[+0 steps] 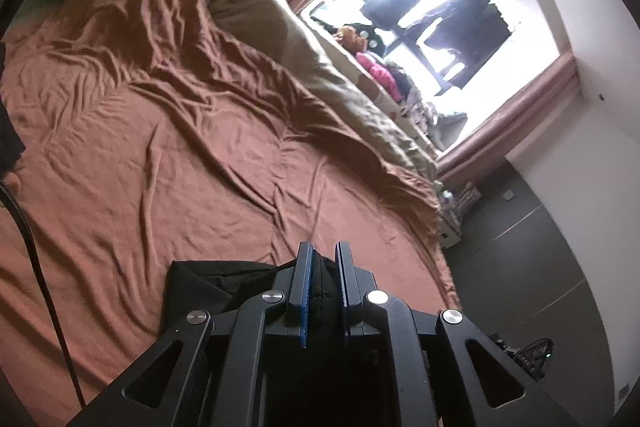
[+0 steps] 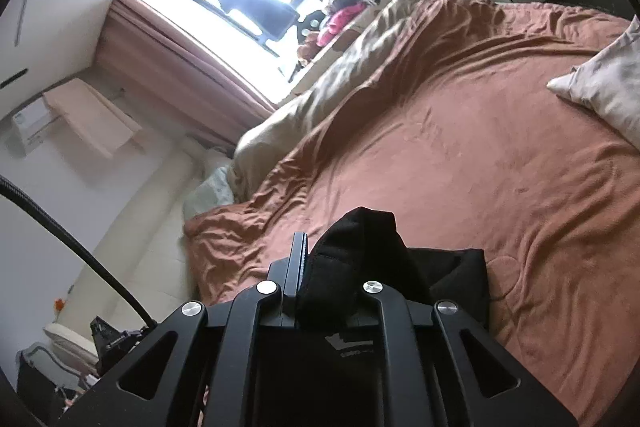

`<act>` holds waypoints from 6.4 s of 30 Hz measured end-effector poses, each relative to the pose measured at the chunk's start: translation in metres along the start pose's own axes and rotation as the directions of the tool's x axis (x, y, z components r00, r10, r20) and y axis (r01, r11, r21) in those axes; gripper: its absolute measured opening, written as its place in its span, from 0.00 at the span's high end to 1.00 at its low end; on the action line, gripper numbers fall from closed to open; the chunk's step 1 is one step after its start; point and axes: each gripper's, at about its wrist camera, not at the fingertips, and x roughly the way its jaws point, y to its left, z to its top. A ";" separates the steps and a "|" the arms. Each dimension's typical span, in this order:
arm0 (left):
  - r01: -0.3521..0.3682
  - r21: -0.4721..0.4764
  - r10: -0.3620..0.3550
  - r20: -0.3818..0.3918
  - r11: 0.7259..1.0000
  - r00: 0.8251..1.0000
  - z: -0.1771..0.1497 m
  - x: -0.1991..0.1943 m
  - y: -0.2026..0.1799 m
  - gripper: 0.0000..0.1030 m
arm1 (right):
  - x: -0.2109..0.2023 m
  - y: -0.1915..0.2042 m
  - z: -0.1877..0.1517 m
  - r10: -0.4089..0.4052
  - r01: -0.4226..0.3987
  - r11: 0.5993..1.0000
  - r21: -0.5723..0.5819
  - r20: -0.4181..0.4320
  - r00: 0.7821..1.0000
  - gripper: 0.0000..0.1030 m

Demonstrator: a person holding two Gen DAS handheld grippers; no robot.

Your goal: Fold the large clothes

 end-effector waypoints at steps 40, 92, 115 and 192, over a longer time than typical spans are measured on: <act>-0.312 0.114 0.332 -0.334 0.943 0.882 -0.121 0.047 0.114 0.63 | 0.006 -0.004 -0.036 -0.358 0.338 0.934 -0.120 -0.282 0.890 0.52; -0.136 -0.307 0.035 -0.314 0.942 0.949 -0.159 -0.013 0.159 0.56 | 0.082 0.155 -0.144 -0.287 0.118 0.913 -0.391 -0.408 0.867 0.60; -0.143 -0.348 0.051 -0.260 0.927 0.964 -0.161 -0.026 0.154 0.81 | 0.255 0.171 -0.179 -0.514 0.272 0.793 -0.545 -0.359 0.779 0.80; 0.285 0.082 -0.247 -0.316 0.955 0.916 -0.134 0.016 -0.146 0.93 | 0.057 0.073 -0.134 -0.096 0.043 0.987 -0.155 -0.352 0.931 0.79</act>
